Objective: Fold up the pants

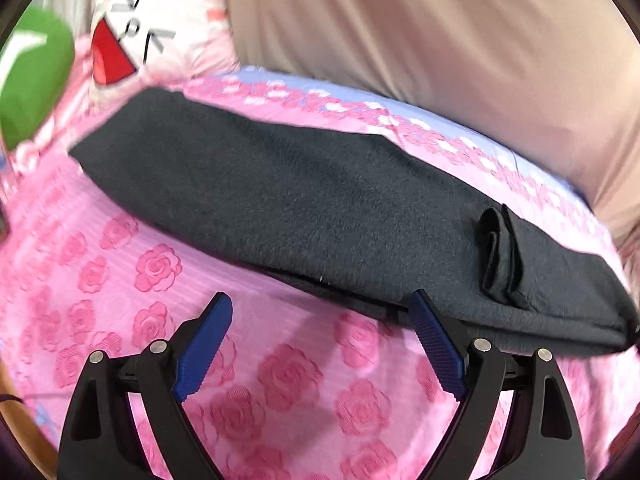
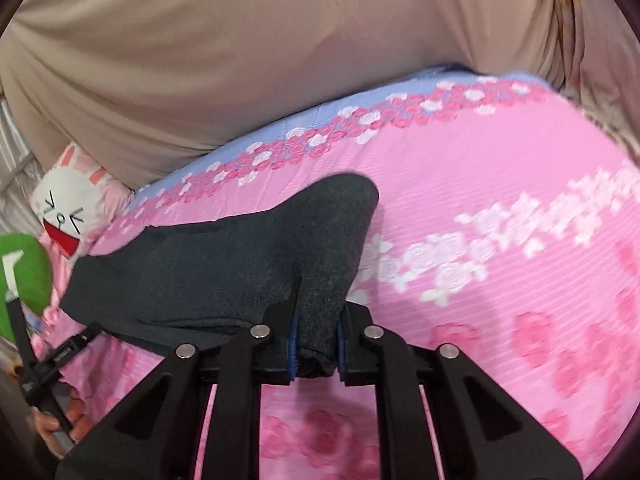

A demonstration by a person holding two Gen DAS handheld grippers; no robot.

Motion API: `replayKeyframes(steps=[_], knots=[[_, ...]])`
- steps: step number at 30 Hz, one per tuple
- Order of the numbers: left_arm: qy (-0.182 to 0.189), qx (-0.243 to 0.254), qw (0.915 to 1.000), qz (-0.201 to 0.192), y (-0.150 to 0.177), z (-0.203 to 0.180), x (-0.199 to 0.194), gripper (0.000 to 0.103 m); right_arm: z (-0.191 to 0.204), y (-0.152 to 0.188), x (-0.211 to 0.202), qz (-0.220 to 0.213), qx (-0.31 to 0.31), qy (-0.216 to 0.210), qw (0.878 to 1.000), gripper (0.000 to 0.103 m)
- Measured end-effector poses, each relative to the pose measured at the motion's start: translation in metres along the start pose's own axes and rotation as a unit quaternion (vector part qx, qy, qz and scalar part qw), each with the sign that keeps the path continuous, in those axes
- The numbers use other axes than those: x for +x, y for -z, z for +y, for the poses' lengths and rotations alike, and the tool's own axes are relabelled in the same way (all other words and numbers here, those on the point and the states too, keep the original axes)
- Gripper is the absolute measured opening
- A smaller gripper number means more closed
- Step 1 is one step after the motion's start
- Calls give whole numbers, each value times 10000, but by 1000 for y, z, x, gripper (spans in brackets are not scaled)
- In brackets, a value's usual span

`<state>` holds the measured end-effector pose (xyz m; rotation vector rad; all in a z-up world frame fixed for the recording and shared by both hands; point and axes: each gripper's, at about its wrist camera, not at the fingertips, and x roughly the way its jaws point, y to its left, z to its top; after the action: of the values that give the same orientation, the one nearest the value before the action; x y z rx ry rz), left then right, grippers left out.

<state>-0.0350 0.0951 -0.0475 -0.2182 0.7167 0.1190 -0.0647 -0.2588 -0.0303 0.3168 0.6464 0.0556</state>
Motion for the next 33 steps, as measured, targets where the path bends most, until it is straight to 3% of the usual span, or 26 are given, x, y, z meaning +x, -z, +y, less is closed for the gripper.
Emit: replayKeyframes(steps=[7,10,11,12,14,15,17,20,21,24,26,27,28,29,31,33], knots=[[78,762,9969,-175,9,-45,-25,87,-70,7,-42,-142,493,326,9981,12],[105,823,9965,-81,10,-53,-20,87,-92,15,-42,102,639,314,9974,15],[103,781,9969,-21,9,-54,-15,87,-93,18,-41,179,631,495,9966,18],[107,744,9972,30,8,-54,-12,87,-88,18,-44,134,479,1087,9928,21],[45,610,9981,106,6,-50,-6,87,-70,15,-60,-245,219,1426,9892,22],[15,547,9984,141,6,-48,-3,87,-58,11,-68,-400,184,1236,9914,23],[-32,424,9989,184,4,-41,2,87,-19,3,-70,-267,-1,297,9992,24],[-221,369,9988,226,3,-32,10,87,45,6,-38,316,-456,-615,9966,46],[-198,337,9989,253,3,-29,12,87,69,10,-19,552,-622,-778,9935,48],[62,135,9995,285,4,-19,12,87,115,15,22,836,-958,-672,9896,50],[179,5,9993,314,5,-14,12,87,128,13,46,838,-1077,-289,9902,54],[228,-49,9991,346,5,-13,13,87,133,15,60,824,-1213,71,9892,43],[284,-99,9989,364,5,-11,14,87,134,17,67,795,-1277,348,9880,24],[341,-141,9987,357,5,-10,14,87,128,14,65,696,-1152,357,9903,12],[411,-180,9984,330,5,-8,13,87,99,-1,39,316,-225,-436,9983,12],[479,-239,9981,302,5,-6,13,87,70,-16,-6,-398,579,-1239,9898,12]])
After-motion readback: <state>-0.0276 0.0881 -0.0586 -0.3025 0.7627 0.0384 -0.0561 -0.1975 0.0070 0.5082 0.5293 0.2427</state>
